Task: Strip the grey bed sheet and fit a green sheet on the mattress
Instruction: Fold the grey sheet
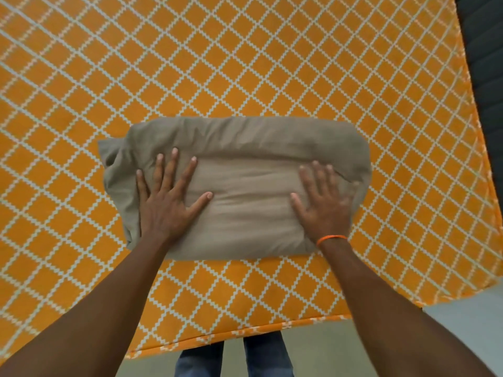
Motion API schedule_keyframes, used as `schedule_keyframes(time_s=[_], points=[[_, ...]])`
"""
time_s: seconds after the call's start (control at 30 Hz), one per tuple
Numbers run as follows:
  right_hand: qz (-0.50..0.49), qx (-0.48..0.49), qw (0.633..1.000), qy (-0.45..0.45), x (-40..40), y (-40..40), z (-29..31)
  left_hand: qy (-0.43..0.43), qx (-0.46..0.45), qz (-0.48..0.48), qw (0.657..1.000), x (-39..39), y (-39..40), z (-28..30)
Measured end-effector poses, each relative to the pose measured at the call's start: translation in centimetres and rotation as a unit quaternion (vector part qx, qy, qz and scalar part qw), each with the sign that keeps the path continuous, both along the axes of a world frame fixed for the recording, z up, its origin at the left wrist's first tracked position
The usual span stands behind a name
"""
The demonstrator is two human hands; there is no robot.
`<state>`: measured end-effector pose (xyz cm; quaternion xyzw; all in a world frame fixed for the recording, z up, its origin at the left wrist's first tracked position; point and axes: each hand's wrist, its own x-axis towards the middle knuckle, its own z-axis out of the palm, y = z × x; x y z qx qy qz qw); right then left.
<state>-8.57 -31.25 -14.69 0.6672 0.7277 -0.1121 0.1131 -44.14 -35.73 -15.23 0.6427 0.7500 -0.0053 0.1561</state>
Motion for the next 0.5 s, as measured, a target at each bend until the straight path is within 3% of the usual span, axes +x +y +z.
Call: schedule_keyframes(time_s=[0.1, 0.2, 0.3, 0.4, 0.43, 0.5], points=[[-0.092, -0.069, 0.991, 0.064, 4.8, 1.1, -0.8, -0.016, 0.004, 0.023, 1.0, 0.0, 0.1, -0.4], [-0.127, -0.099, 0.983, 0.089, 5.2, 1.8, -1.6, -0.094, 0.028, 0.041, 0.994, -0.3, 0.3, -0.7], [-0.24, -0.1, 0.963, 0.065, 3.8, 2.7, -2.2, -0.128, 0.043, 0.087, 0.987, -1.0, 0.6, -1.0], [-0.381, -0.062, 0.922, 0.025, -0.2, 4.8, -1.3, -0.111, 0.065, 0.204, 0.97, -1.5, 1.5, -0.2], [-0.366, -0.012, 0.93, 0.023, -2.3, 5.2, -0.9, -0.096, 0.072, 0.236, 0.964, -1.3, 2.1, 0.2], [-0.205, 0.115, 0.971, 0.045, -7.9, 5.1, -0.2, -0.063, 0.097, 0.219, 0.969, -0.2, 3.3, 0.8]])
